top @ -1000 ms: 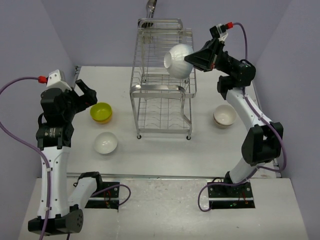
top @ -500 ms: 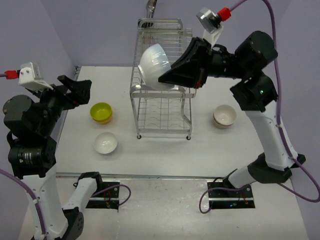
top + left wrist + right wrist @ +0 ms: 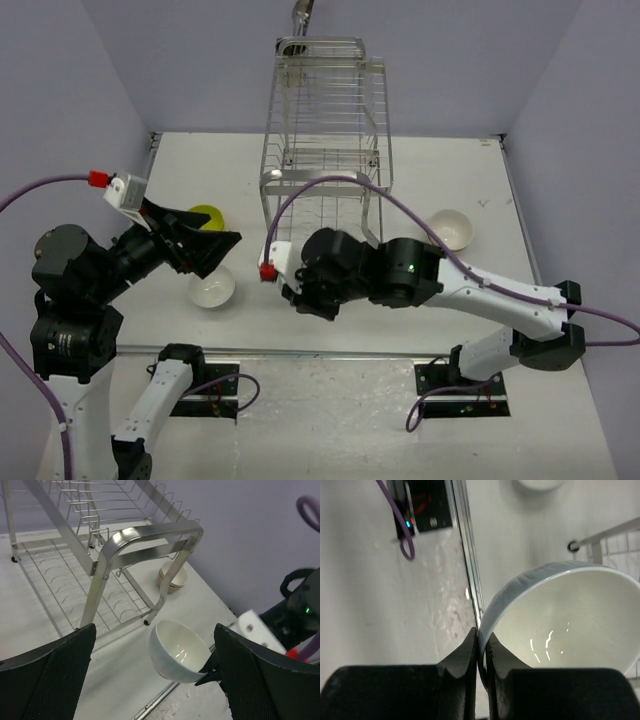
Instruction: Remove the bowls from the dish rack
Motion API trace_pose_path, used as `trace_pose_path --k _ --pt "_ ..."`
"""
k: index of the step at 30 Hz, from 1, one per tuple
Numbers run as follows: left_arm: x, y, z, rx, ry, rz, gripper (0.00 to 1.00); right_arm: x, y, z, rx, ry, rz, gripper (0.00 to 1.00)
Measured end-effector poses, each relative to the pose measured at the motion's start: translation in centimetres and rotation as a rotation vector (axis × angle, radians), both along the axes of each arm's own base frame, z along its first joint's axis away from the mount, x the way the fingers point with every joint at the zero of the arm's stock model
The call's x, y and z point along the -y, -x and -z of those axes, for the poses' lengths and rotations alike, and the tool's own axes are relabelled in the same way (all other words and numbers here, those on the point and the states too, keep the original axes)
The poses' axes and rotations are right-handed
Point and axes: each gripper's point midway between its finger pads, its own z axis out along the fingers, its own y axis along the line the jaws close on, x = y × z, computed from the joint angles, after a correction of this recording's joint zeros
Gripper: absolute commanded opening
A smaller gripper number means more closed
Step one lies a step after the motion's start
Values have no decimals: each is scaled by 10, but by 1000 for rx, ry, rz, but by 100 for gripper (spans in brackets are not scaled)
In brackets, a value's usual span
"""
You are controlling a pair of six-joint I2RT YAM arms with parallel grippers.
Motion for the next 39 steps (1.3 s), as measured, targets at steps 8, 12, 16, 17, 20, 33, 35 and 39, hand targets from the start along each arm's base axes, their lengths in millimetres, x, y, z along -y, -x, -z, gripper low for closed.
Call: trace_pose_path --k 8,12,16,17,20,33,35,39 --pt "9 -13 98 -290 26 31 100 15 13 63 214 279 -19 0" --pt "12 -13 134 -425 39 35 100 2 2 63 255 306 -8 0" --pt "15 -7 133 -427 56 53 99 -21 -4 67 284 335 -15 0" --pt "14 -8 132 -417 56 43 97 -23 -5 68 291 349 -25 0" --pt "10 -11 134 -416 48 10 93 -31 -2 63 308 363 -46 0" --pt "-15 -22 160 -458 -49 -159 39 -84 -33 47 428 352 33 0" --pt "-19 -25 165 -465 -68 -185 39 -88 -38 53 457 375 43 0" --pt "-27 -34 181 -501 -116 -226 40 -93 -47 64 509 419 52 0"
